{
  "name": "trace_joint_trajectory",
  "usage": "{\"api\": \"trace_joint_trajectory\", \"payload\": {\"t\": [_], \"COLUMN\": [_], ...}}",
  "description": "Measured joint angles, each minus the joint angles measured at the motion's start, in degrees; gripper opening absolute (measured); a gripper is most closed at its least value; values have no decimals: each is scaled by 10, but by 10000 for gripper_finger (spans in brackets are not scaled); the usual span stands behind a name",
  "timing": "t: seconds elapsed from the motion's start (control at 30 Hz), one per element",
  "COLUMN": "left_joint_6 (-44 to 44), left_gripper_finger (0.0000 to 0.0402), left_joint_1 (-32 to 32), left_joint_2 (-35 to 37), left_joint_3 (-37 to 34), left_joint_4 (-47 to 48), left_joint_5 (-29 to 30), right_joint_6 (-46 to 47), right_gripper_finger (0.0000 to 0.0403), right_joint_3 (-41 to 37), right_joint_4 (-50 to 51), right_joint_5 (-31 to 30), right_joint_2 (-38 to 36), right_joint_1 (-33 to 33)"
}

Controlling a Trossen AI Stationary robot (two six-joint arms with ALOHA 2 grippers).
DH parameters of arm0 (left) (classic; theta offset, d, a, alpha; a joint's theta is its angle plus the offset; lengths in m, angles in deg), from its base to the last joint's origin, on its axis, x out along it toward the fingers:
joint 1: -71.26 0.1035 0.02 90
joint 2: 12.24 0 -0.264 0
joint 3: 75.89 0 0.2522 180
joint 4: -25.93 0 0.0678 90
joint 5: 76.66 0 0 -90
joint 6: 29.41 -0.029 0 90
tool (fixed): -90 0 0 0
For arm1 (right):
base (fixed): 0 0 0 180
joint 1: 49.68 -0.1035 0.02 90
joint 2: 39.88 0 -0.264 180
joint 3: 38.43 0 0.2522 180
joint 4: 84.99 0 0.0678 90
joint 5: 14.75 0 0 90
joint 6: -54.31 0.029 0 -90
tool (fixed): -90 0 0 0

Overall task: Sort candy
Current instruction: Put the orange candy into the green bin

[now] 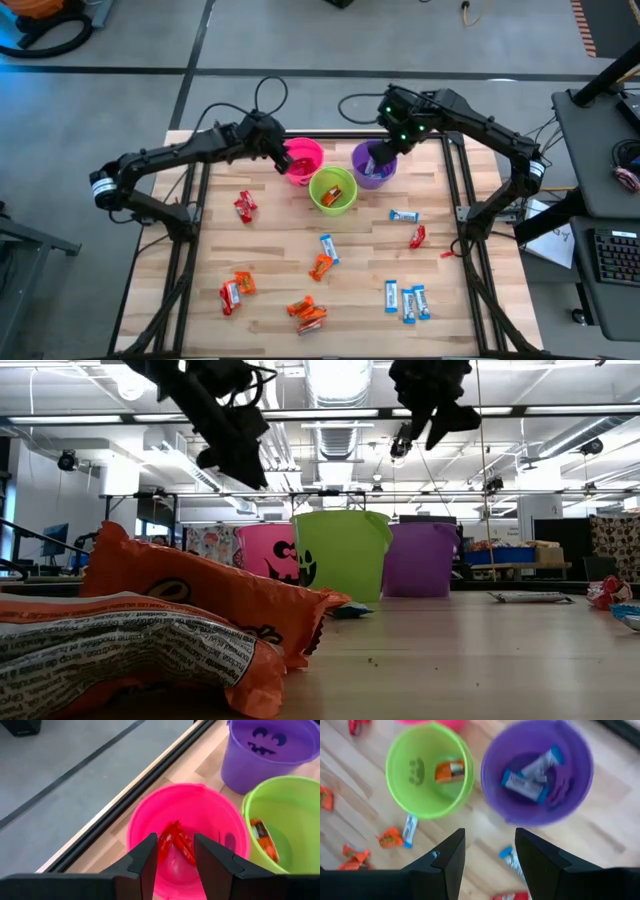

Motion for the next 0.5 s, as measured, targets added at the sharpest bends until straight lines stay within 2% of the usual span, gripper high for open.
{"api": "trace_joint_trajectory", "payload": {"t": [0.17, 0.23, 0.33, 0.5], "left_joint_6": [-10, -11, -20, -19], "left_gripper_finger": [112, 112, 112, 112], "left_joint_1": [-1, -1, -1, -17], "left_joint_2": [5, 6, 10, 28], "left_joint_3": [45, 64, 83, 74], "left_joint_4": [62, 90, 137, 184], "left_joint_5": [-3, -21, -112, -341], "right_joint_6": [39, 44, 49, 79], "right_gripper_finger": [164, 164, 164, 164], "right_joint_3": [0, 0, 0, 0], "right_joint_4": [27, 27, 27, 27], "right_joint_5": [3, 4, 4, 2], "right_joint_2": [0, 0, 0, 0], "right_joint_1": [-32, -51, -82, -125]}}
